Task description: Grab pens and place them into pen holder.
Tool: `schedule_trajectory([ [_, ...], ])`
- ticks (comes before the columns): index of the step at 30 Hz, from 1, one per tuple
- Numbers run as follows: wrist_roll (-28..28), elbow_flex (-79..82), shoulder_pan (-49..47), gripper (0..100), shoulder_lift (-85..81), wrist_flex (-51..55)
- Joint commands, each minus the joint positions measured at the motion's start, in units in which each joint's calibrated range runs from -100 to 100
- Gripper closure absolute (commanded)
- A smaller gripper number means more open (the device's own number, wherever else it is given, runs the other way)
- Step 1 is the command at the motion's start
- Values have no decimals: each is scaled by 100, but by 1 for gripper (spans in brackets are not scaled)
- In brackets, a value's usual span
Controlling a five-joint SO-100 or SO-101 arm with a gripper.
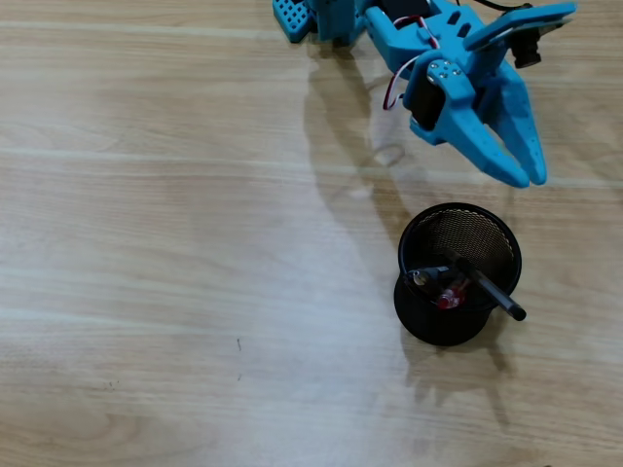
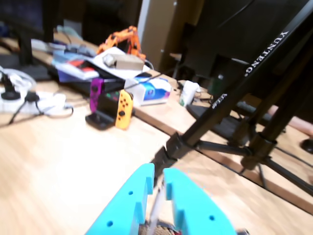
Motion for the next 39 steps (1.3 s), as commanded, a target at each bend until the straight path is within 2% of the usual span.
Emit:
schedule_trajectory([
  [1,282,696,84,98,-1023,139],
  [4,445,1212,212,98,-1745,1159],
  [7,743,1493,404,98,-2535,2808],
  [13,1717,1601,1026,98,-3826,6225],
  [14,2052,1764,1254,98,-4182,6781],
  [19,2670,2805,1711,98,-5142,7045],
  [31,3528,5502,2077,98,-7707,7045],
  [39,3696,6787,2086,98,-9236,7109],
])
